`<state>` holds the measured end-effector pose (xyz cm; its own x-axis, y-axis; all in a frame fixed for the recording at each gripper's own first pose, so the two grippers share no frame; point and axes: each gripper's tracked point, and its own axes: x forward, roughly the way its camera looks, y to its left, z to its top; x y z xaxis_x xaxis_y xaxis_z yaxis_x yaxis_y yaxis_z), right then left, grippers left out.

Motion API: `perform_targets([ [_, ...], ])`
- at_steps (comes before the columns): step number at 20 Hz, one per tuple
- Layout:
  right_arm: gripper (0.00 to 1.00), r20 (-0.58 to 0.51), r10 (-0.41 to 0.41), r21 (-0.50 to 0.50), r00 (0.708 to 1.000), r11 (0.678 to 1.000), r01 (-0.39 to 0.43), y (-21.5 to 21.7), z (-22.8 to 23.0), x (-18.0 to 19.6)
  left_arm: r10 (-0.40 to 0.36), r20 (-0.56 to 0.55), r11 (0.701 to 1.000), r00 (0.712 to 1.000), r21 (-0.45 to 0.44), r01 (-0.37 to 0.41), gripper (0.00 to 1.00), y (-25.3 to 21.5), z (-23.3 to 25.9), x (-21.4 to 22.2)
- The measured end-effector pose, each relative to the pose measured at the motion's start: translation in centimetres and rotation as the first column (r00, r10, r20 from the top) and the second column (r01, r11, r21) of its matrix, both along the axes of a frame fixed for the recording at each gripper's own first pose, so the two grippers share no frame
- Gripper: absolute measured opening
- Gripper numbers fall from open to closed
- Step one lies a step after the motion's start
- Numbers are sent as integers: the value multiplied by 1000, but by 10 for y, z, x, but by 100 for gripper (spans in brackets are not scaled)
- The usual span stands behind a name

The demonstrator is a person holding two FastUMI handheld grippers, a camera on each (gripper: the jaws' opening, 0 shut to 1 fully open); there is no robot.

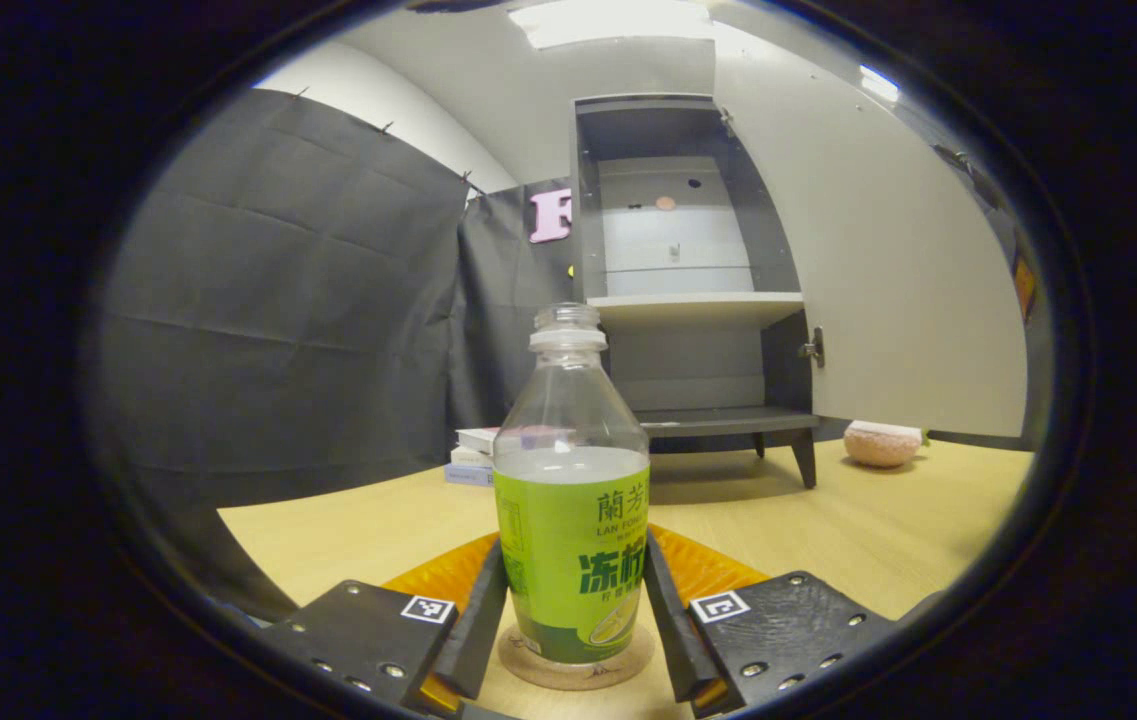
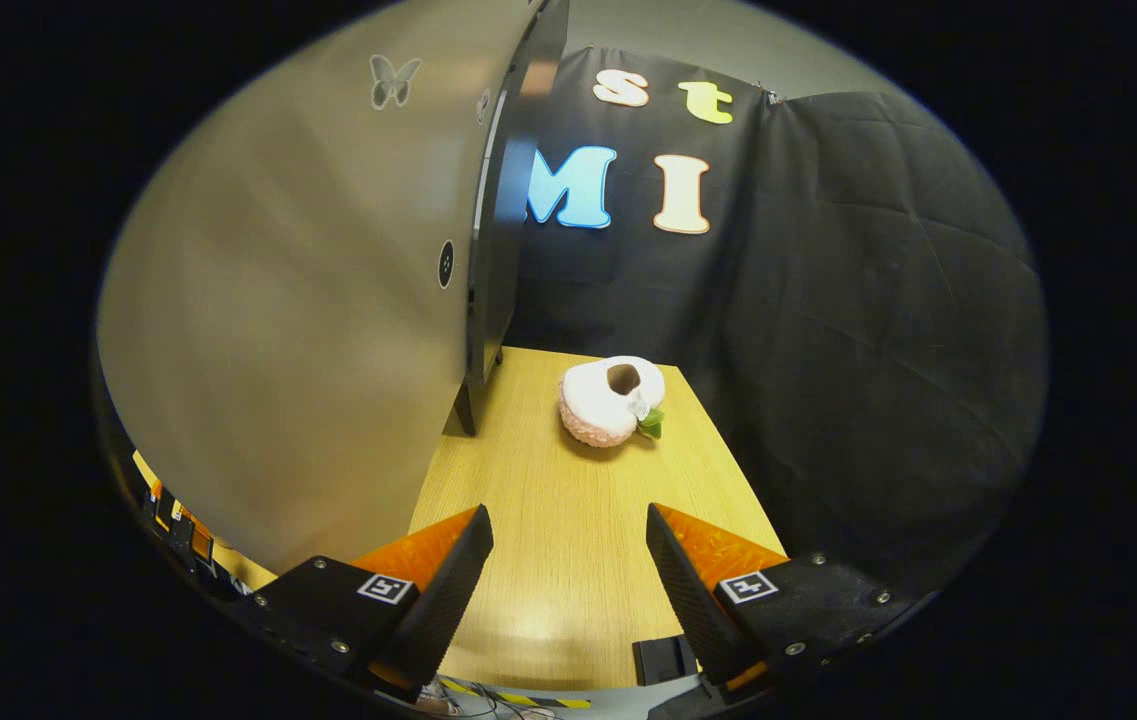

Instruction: Open the cabinet door with the right hand, grasp the bottle in the cabinet with the left hand and place it on the coaster, then close the cabinet door with the right hand.

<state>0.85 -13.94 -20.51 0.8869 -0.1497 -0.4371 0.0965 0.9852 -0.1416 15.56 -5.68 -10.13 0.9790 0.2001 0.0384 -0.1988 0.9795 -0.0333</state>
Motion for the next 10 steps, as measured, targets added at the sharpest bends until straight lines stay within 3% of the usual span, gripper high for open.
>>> perform_targets([
  [1,95,-2,3,-5,1000,1000,-3,0,-2,0,-4,3,1000,1000,4,4,70,-1,2,-1],
  [4,96,-20,32,-10,999,999,-32,7,-8,-1,-23,28,999,999,33,22,93,-2,8,1],
  [10,95,-22,43,8,999,999,-43,8,-8,-5,-81,30,995,996,62,79,96,-9,11,5],
])
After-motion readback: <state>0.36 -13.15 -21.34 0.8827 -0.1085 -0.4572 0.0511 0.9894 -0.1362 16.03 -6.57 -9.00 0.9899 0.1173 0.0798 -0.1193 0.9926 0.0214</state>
